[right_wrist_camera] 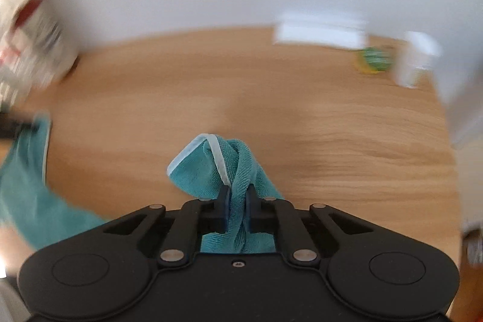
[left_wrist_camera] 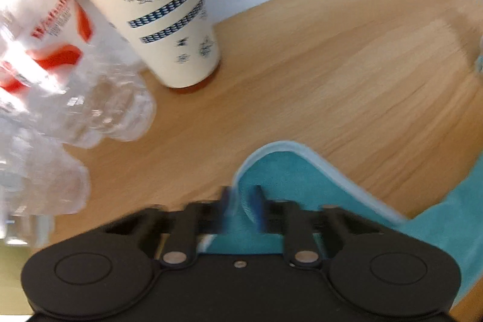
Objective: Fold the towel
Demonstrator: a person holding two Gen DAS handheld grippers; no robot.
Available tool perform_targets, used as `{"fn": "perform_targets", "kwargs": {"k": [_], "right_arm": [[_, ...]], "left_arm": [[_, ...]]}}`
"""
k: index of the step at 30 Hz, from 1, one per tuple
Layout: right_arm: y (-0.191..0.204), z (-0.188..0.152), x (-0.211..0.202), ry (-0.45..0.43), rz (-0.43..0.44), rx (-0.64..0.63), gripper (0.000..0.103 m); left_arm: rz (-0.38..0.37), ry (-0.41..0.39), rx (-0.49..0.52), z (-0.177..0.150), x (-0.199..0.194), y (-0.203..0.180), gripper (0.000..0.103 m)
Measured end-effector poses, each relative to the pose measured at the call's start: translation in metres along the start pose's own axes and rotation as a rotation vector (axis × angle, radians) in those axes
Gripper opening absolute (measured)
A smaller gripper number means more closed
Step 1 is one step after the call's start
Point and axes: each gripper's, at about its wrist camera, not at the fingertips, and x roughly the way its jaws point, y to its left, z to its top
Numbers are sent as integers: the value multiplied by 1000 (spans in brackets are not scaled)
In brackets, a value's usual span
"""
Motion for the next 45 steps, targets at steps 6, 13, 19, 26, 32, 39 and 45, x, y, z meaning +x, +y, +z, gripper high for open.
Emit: {"fn": "perform_targets", "kwargs": {"k": [6,13,19,26,32,39,45], "right_arm": [[32,-3,-70,-229,-172,231,9],[131,-6,20,-169,-154,6,38],[97,-13,21,-191,-239,23,39],[4,-48,10,-67,-448,36,42],[-54,-90,10,62,-375,97,42],[-56,-108,24,128,-300,83,42],[-45,-110,26,132,-252,-25,32]], "left_arm": [[117,24,-26,-19,1,13,9],[231,69,-99,-37,8,46,9],[243,74,-143,-38,9,58,10],[123,48,-298,-53,-32,60,31],[64,105,-384,-88,-68,47,47],[-5,237,-488,-137,-86,19,52],[-32,269,-578,-159,-98,-10,52]]}}
